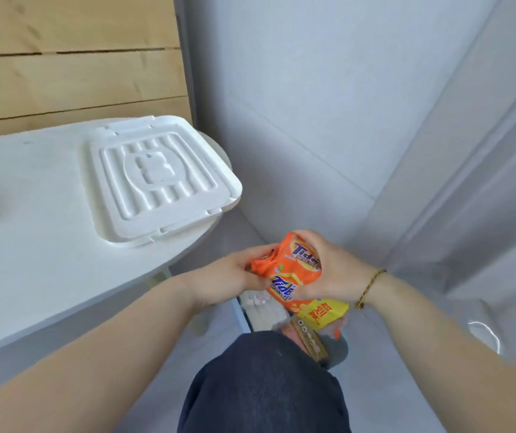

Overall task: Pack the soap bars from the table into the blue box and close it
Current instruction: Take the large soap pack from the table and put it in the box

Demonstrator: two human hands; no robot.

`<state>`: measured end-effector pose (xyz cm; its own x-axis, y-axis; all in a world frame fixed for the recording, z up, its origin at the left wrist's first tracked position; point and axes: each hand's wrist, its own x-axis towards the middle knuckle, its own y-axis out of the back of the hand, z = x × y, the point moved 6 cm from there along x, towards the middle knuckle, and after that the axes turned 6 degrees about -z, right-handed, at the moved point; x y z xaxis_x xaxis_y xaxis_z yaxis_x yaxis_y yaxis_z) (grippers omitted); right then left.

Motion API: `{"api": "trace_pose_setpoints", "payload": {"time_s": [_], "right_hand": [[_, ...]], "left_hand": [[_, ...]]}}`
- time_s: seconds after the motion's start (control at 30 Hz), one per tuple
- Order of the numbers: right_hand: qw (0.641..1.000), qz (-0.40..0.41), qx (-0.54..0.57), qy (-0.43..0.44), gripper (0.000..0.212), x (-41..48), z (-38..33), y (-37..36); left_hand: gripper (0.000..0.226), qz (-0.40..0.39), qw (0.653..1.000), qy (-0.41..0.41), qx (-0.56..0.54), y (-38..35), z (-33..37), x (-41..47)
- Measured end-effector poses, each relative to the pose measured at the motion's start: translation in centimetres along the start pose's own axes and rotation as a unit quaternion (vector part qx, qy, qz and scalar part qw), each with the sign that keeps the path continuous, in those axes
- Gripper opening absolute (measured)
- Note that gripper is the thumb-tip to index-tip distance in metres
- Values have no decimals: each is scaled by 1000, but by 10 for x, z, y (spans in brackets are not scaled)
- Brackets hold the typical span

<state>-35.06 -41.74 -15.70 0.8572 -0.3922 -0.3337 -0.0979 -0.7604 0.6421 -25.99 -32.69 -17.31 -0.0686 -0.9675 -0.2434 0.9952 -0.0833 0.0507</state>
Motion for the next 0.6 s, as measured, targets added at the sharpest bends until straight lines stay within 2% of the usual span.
{"api": "trace_pose_setpoints", "payload": {"time_s": [0.1,0.2,0.33,0.43,0.6], "right_hand": [[999,0,27,-41,86,11,45,-31],[992,6,33,-123,85,20,89,-61],[975,7,-12,-220,89,24,130,-95],[960,-19,-83,-267,90,28,144,-112],[938,-63,-146,-307,91,40,149,-123]], "left_hand": [[63,13,986,96,136,9,-48,16],[76,20,941,155,299,13,-98,20],[75,-29,861,203,465,5,-150,25],[72,-57,828,230,508,1,-175,34],[64,-66,806,250,532,-3,-197,43]]}}
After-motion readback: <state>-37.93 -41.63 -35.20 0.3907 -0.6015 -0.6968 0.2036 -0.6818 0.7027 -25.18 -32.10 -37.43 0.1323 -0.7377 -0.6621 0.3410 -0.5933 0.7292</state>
